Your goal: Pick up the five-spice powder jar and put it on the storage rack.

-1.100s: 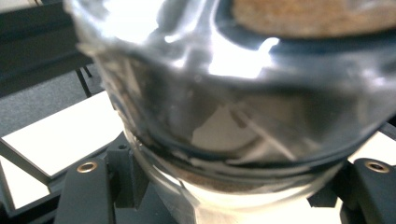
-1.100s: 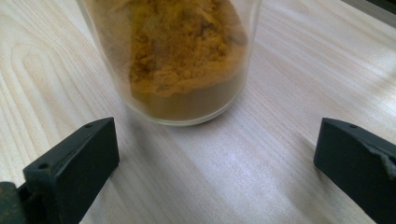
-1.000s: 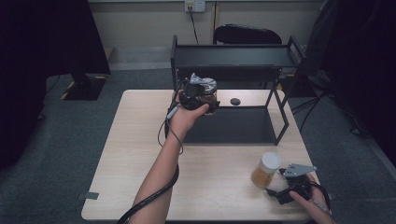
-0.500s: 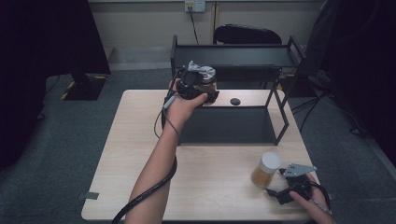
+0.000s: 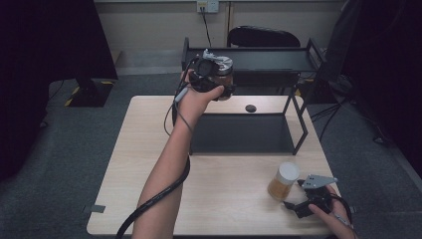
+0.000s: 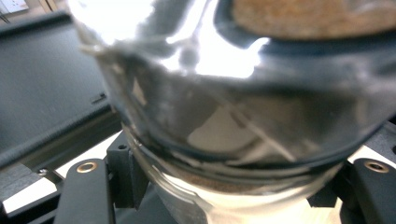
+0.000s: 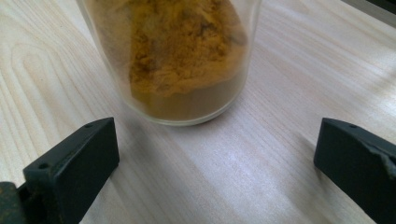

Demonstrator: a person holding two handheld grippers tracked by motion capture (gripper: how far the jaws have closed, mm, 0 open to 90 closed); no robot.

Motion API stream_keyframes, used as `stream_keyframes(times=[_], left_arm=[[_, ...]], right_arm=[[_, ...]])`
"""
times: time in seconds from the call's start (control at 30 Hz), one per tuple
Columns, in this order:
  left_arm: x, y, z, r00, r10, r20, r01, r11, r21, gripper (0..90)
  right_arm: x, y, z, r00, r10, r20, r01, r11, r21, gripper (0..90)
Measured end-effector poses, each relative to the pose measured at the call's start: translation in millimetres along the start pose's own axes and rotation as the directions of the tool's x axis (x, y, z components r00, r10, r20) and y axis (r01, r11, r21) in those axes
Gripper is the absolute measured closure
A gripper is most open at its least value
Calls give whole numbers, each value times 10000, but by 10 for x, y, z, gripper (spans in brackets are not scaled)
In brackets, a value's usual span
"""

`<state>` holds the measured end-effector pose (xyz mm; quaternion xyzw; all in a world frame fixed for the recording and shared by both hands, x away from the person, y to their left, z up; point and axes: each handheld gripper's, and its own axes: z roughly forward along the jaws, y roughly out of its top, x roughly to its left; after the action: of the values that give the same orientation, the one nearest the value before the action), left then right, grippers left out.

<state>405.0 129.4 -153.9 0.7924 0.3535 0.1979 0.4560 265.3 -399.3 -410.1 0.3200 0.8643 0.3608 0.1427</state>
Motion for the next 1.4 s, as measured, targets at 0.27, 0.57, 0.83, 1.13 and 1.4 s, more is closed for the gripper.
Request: stream_keyframes(times=[0.27,0.57,0.83,1.13,1.4], left_arm=[[-31,184,-50,10000,71,-67,-71,10000,8,317],[-48,378,-106,9996,173,-203,-173,9998,7,316],[-35,513,-49,9987,-26,-500,29,10000,47,317],[37,661,64,9957,-231,-895,253,9994,235,317],[120,768,183,9900,-380,-1359,444,9980,446,317]], right_arm=[[0,0,0,10000,1,0,-1,10000,0,0],[-1,0,0,10000,-9,-1,9,10000,3,0],[-1,0,0,10000,-3,-5,3,10000,3,0],[-1,0,0,10000,-3,-5,3,10000,4,0],[-1,0,0,10000,-5,-4,5,10000,2,0]])
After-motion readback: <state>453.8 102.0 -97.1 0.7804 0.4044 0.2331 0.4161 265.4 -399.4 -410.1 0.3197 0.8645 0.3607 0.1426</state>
